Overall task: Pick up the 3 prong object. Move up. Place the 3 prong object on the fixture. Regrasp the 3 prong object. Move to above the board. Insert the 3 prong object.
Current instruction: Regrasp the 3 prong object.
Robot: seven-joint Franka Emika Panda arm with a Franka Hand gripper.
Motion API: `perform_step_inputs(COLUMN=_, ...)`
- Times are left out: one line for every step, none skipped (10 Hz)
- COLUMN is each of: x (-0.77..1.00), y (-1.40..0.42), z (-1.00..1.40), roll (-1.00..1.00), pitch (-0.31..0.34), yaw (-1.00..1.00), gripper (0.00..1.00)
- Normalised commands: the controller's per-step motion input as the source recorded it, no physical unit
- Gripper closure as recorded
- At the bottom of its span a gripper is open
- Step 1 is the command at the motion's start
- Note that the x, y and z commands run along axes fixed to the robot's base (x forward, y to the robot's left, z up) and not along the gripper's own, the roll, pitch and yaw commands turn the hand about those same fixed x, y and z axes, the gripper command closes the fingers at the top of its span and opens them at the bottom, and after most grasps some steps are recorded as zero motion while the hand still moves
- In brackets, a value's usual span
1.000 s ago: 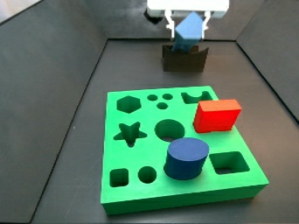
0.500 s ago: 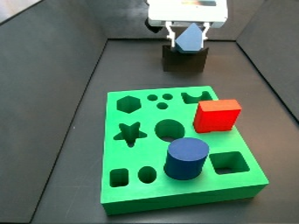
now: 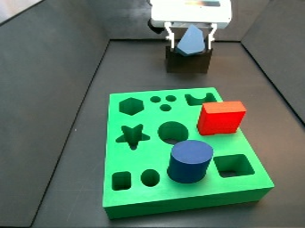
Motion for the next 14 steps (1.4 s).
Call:
perform_step_inputs(x=-0.01, y=0.01, z=1.00, roll=0.00, pitch=0.029, yaw=0.01, gripper=0.00)
perform_step_inputs(x=-0.02, y=0.01, z=1.00, roll=0.00, pitch=0.028, yaw=0.01, gripper=0.00)
perform_step_inputs(x=-0.03, y=0.01, z=1.00, roll=0.00, pitch=0.016, yaw=0.01, gripper=0.00)
perform_step_inputs(x=-0.04, y=0.01, z=1.00, roll=0.00, pitch=0.009, yaw=0.01, gripper=0.00)
perform_step_inputs(x=-0.04, y=0.01, z=0.91, roll=-0.01, pitch=-0.001, yaw=0.01, gripper=0.00)
perform_step_inputs(x=-0.04, y=0.01, z=0.65, roll=-0.01, pitch=-0.010, yaw=0.01, gripper=0.00)
perform_step_inputs(x=-0.03, y=0.01, z=0.45, roll=-0.02, pitch=-0.017, yaw=0.01, gripper=0.00)
perform_step_inputs(x=-0.03, y=0.01, z=0.32, roll=-0.02, pitch=-0.020, yaw=0.02, gripper=0.00)
perform_step_inputs(x=0.16, y=-0.63, z=0.88, roll=1.00, pitch=0.049, yaw=0.02, gripper=0.00)
perform_step_inputs(x=0.16, y=-0.59, z=0.77, roll=1.00, pitch=0.050, yaw=0.02, gripper=0.00)
perform_step_inputs(x=0.09, y=-0.44, z=0.62, roll=1.00, pitch=0.050, yaw=0.02, gripper=0.00)
perform_step_inputs(x=0.06, y=-0.31, z=0.49, roll=1.00, pitch=0.049, yaw=0.02, gripper=0.00)
perform_step_inputs(x=0.01, y=-0.08, z=0.11, roll=1.00, pitch=0.047, yaw=0.02, gripper=0.00)
perform_step_inputs(x=0.02, y=-0.04, z=0.00, roll=1.00, pitch=0.047, yaw=0.02, gripper=0.00)
